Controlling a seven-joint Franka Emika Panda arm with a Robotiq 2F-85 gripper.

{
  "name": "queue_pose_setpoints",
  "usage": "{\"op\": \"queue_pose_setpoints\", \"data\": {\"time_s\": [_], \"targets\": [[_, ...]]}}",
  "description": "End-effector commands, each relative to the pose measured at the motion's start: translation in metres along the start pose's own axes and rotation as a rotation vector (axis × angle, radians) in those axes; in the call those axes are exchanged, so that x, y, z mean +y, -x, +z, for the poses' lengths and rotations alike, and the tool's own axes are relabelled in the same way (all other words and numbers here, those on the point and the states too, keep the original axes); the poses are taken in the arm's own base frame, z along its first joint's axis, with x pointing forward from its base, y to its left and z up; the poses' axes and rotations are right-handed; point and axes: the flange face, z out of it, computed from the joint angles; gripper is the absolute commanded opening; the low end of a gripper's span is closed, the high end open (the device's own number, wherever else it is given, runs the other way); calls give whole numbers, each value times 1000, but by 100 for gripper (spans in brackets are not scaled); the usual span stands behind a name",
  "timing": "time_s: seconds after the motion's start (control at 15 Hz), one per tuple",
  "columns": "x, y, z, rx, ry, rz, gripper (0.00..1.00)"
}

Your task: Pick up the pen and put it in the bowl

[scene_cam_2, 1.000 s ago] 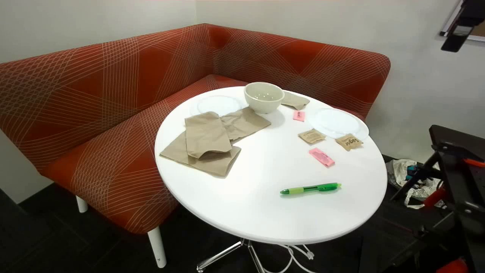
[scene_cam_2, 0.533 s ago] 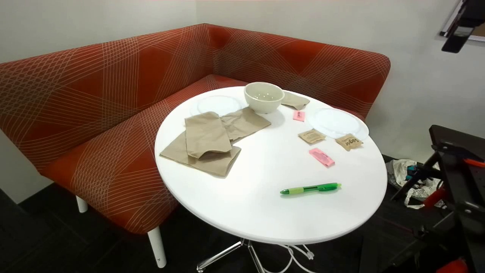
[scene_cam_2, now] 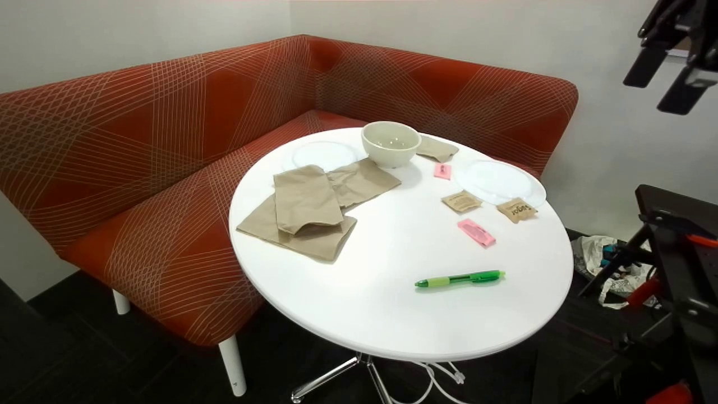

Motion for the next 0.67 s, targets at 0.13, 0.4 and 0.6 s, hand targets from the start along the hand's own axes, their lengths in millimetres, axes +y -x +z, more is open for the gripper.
{"op": "queue_pose_setpoints", "data": {"time_s": [0.13,0.4,0.6], "targets": [[-45,-16,32,50,-88,-240,100],[-67,-27,69,58,-96,-363,100],[-82,-30,101,55,-68,-449,100]]}}
